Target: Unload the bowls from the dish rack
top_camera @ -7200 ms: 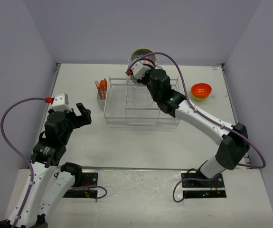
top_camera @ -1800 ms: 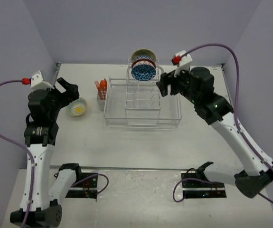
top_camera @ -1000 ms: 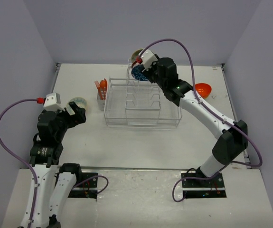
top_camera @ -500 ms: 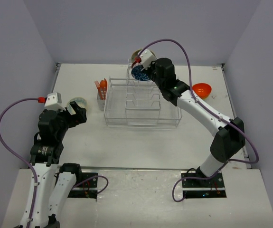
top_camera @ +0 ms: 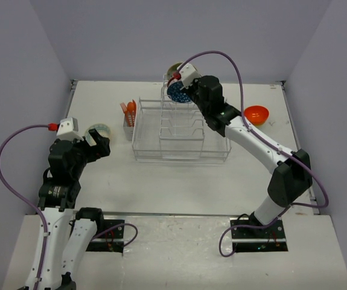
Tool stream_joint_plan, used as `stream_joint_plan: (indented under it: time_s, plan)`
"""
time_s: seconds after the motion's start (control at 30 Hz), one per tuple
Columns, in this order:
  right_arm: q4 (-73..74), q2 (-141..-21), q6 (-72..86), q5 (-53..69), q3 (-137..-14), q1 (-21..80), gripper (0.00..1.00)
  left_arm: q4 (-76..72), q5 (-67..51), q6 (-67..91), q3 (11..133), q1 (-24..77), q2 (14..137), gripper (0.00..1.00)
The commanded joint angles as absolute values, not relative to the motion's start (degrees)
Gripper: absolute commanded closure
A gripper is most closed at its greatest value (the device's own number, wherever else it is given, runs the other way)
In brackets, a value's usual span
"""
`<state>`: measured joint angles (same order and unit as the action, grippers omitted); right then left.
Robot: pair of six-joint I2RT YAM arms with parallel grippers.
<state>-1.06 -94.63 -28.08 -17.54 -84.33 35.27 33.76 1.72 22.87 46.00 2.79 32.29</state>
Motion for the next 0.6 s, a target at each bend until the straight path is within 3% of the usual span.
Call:
stream_joint_plan:
  time_s: [0.0, 0.57]
  plan:
    - [-5.53, -90.62, -26.81, -18.28, -83.32, 35.95, 1.0, 31.46, 1.49, 21.88, 45.62, 3.25, 32.25, 0.0]
    - [-1.58, -87.19, -24.26, -18.2, -85.96, 36.04, 1.0, 31.46, 1.85, 21.88, 45.62, 3.16, 31.55, 0.0]
